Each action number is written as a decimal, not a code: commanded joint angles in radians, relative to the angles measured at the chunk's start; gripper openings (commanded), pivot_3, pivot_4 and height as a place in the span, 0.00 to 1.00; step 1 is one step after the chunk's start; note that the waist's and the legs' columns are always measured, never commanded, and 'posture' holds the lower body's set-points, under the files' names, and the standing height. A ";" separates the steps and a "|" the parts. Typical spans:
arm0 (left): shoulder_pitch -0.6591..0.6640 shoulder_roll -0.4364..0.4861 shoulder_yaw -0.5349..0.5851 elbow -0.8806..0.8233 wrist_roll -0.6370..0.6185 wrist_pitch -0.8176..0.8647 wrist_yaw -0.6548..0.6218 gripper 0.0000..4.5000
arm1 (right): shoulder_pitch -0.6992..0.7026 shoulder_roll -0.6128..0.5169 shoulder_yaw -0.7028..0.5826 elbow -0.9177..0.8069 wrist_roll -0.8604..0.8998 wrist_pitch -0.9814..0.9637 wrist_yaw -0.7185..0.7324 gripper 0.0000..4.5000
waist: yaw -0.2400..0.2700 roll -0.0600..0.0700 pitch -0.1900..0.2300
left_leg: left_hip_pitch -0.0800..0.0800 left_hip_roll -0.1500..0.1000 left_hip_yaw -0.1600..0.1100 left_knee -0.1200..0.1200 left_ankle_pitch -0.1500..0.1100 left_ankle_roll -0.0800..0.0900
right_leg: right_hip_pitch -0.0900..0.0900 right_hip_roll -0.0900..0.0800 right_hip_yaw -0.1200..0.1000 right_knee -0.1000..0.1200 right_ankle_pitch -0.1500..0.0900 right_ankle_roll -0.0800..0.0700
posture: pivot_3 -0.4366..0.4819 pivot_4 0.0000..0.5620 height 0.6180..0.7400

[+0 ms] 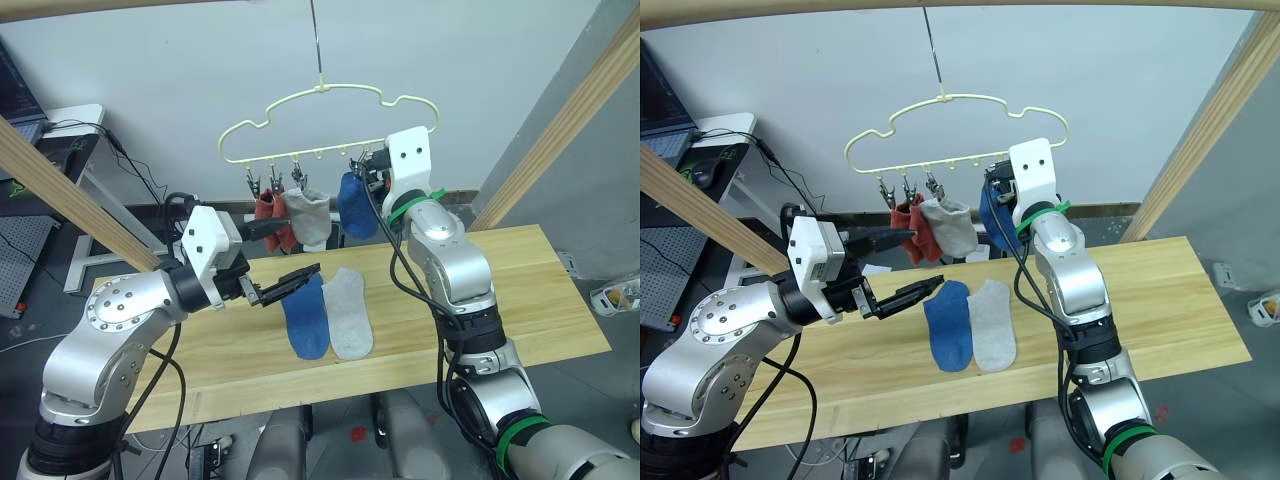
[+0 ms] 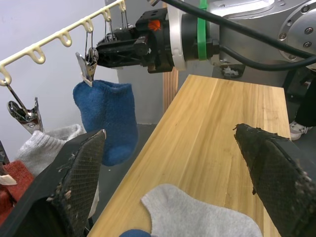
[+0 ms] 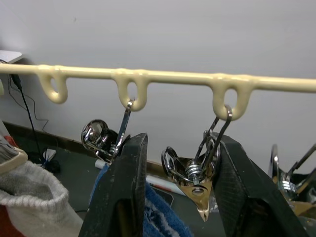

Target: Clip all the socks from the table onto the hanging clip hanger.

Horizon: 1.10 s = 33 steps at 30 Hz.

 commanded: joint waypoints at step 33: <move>0.159 -0.055 -0.092 0.102 0.290 0.119 0.312 1.00 | -0.049 -0.005 -0.009 -0.099 0.006 0.038 0.004 0.00 | -0.002 0.001 0.001 | 0.000 0.000 0.000 -0.001 0.000 0.000 | 0.000 0.000 0.000 -0.001 0.000 0.000 | 0.33 0.54 1.00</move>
